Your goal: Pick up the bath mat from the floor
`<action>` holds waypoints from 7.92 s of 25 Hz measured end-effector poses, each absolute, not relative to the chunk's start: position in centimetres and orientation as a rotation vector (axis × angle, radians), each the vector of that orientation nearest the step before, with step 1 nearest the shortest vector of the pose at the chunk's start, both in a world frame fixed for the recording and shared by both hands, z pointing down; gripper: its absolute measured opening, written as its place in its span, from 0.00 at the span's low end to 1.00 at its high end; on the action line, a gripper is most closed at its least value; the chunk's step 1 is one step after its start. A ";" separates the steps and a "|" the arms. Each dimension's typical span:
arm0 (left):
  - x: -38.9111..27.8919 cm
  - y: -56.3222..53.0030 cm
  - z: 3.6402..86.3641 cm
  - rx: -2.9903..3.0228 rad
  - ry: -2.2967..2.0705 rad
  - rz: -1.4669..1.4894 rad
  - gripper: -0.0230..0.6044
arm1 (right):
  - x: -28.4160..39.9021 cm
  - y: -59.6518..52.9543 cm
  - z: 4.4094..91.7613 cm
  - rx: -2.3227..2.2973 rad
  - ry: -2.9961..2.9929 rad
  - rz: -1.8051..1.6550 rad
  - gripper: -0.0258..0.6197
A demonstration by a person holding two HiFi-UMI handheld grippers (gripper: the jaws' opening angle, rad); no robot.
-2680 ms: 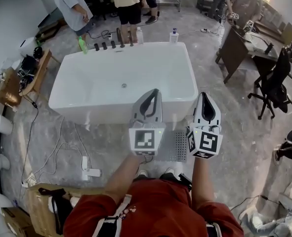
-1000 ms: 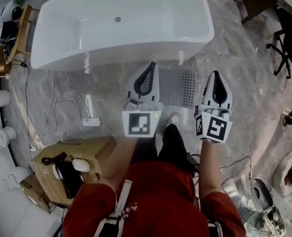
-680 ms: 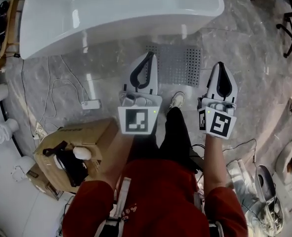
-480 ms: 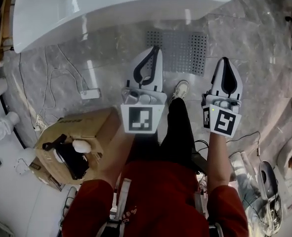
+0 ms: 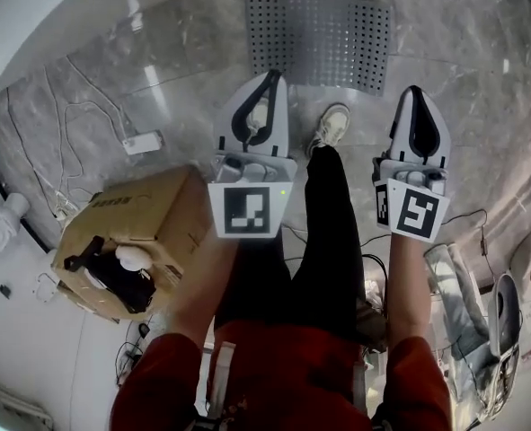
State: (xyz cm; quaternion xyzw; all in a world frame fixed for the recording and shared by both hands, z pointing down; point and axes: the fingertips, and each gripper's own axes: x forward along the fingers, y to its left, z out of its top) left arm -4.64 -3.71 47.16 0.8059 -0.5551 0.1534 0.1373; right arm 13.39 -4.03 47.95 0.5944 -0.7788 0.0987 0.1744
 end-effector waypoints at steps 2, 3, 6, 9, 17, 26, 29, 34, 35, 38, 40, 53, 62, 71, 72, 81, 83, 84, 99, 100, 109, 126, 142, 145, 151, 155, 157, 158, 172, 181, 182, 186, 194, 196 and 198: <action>-4.9 -3.1 50.1 2.302 -1.601 0.466 0.06 | 13.0 -3.4 50.3 1.657 -2.210 0.302 0.06; -5.1 -2.7 51.4 2.285 -1.594 0.477 0.06 | 12.8 -3.1 51.2 1.645 -2.212 0.308 0.06; -5.2 -2.0 54.8 2.265 -1.568 0.494 0.06 | 12.2 -2.6 53.6 1.630 -2.216 0.324 0.06; -5.1 -1.7 57.6 2.281 -1.558 0.510 0.06 | 12.1 -2.5 56.1 1.641 -2.219 0.357 0.06; -5.9 -1.9 64.8 2.253 -1.585 0.551 0.06 | 11.8 -2.9 64.3 1.648 -2.196 0.402 0.06; -7.3 -1.0 74.2 2.166 -1.594 0.595 0.06 | 10.3 -2.0 73.7 1.538 -2.191 0.429 0.06; -7.3 -1.0 76.7 2.157 -1.582 0.602 0.06 | 10.3 -1.9 76.3 1.514 -2.180 0.436 0.06; -7.5 -0.9 80.5 2.140 -1.582 0.639 0.06 | 10.3 -1.6 80.0 1.482 -2.162 0.444 0.06; -7.6 -0.9 81.2 2.125 -1.581 0.647 0.06 | 10.3 -1.6 80.6 1.480 -2.157 0.445 0.06; -8.2 -0.9 83.4 2.091 -1.572 0.690 0.06 | 10.7 -1.9 82.5 1.490 -2.128 0.448 0.06; -8.6 -1.0 85.0 2.094 -1.555 0.734 0.06 | 11.2 -2.1 83.7 1.500 -2.104 0.459 0.06; -11.1 -0.8 94.2 1.875 -1.465 0.913 0.28 | 15.5 -2.8 92.8 1.419 -1.896 0.551 0.25; -13.3 0.7 101.2 1.686 -1.421 0.985 0.51 | 19.8 -2.8 99.6 1.358 -1.727 0.657 0.44; -14.8 0.3 105.0 1.596 -1.394 0.996 0.62 | 24.4 -2.0 104.7 1.337 -1.547 0.807 0.64; -14.8 0.3 105.4 1.593 -1.383 1.004 0.63 | 24.8 -1.9 105.1 1.335 -1.532 0.818 0.64; -14.8 0.6 108.2 1.551 -1.315 1.041 0.65 | 26.4 -2.2 107.1 1.328 -1.482 0.862 0.66; -14.6 0.5 108.5 1.558 -1.291 1.034 0.65 | 26.3 -2.4 107.3 1.329 -1.485 0.863 0.66; -14.5 0.5 108.5 1.557 -1.285 1.032 0.65 | 26.3 -2.4 107.3 1.330 -1.485 0.863 0.66; -12.6 1.1 106.6 1.507 -1.246 0.945 0.51 | 23.6 -1.4 105.2 1.399 -1.507 0.923 0.40; -12.5 1.2 106.5 1.497 -1.238 0.937 0.49 | 23.2 -1.3 105.0 1.414 -1.503 0.931 0.38; -11.1 2.7 104.9 1.420 -1.141 0.932 0.35 | 20.6 0.3 103.3 1.412 -1.481 1.048 0.22; -8.6 5.7 98.1 1.394 -1.068 1.031 0.20 | 15.5 4.3 97.0 1.341 -1.473 1.107 0.13; -7.1 8.0 84.3 1.382 -1.081 1.011 0.18 | 14.4 6.2 83.5 1.337 -1.471 1.109 0.13; -7.0 7.5 80.7 1.406 -1.089 1.009 0.18 | 14.7 6.1 80.2 1.350 -1.475 1.111 0.13; -7.9 6.8 72.9 1.456 -1.097 1.045 0.18 | 13.8 6.0 72.2 1.371 -1.487 1.121 0.13; -8.0 6.1 66.8 1.453 -1.147 1.008 0.18 | 14.1 5.8 66.8 1.399 -1.506 1.120 0.13; -8.3 5.8 63.8 1.448 -1.168 0.985 0.18 | 14.1 5.7 64.3 1.424 -1.508 1.123 0.13; -8.6 5.7 62.5 1.449 -1.179 0.973 0.18 | 14.0 5.6 63.1 1.437 -1.511 1.125 0.13; -10.4 5.0 47.6 1.540 -1.285 0.888 0.17 | 11.2 3.9 47.9 1.484 -1.651 1.032 0.13; -11.7 -1.1 38.0 1.669 -1.433 0.724 0.16 | 9.6 -3.2 36.9 1.617 -1.850 0.840 0.13; -11.8 -2.1 36.4 1.687 -1.455 0.694 0.16 | 9.5 -4.4 35.4 1.638 -1.880 0.807 0.13; -12.2 -6.0 29.9 1.792 -1.553 0.573 0.15 | 9.3 -8.4 28.8 1.722 -1.991 0.678 0.13; -12.9 -10.1 18.3 1.978 -1.724 0.374 0.15 | 9.1 -12.9 16.5 1.867 -2.196 0.432 0.13; -13.3 -10.2 15.7 2.014 -1.769 0.332 0.15 | 8.8 -13.4 13.7 1.889 -2.242 0.369 0.13; -13.3 -10.5 13.3 2.045 -1.811 0.282 0.15 | 8.6 -13.9 11.0 1.914 -2.286 0.311 0.13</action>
